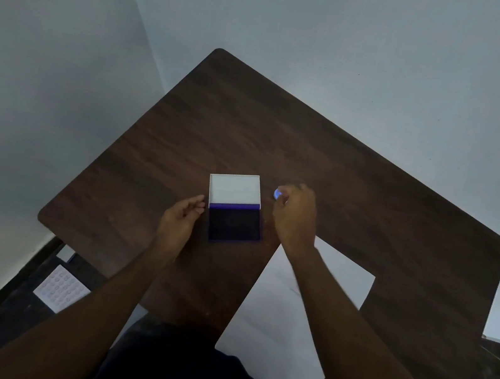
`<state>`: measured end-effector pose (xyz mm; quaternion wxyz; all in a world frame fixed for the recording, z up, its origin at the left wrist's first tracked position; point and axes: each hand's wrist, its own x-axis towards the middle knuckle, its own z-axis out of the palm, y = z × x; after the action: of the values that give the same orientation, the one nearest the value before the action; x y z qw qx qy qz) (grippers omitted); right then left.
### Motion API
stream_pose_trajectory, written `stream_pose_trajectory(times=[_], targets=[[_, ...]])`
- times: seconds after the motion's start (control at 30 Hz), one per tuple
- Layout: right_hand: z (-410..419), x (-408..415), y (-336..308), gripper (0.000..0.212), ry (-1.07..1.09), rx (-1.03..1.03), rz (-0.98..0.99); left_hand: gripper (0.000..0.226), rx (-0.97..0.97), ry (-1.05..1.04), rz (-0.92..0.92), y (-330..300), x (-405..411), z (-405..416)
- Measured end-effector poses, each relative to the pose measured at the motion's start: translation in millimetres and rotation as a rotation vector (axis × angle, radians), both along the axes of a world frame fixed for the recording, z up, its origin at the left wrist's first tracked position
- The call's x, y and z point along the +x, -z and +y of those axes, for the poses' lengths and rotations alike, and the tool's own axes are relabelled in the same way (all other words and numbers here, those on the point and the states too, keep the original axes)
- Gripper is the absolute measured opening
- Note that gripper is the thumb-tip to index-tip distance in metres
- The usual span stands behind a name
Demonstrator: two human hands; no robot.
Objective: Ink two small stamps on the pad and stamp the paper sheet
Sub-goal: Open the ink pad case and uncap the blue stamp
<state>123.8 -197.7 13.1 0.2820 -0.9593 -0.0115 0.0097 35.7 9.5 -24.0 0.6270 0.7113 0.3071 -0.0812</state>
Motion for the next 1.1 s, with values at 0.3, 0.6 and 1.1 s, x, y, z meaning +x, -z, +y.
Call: stream_pose_trajectory(times=[0.3,0.6,1.1], targets=[[-8.0,31.7,7.1,0.033,-0.247,-0.397,0.090,0.045,0.063,0.127,-0.092,12.4,-4.5,0.7],[7.7,2.0,4.9,0.012,-0.112,0.041,-0.030,0.047,0.069,0.080,-0.162,15.7,-5.1,-2.3],[12.2,-68.8,-16.6,0.026,0.124,0.705,0.475,0.031,-0.089,0.109,-0.191,-47.1,-18.1,-52.9]])
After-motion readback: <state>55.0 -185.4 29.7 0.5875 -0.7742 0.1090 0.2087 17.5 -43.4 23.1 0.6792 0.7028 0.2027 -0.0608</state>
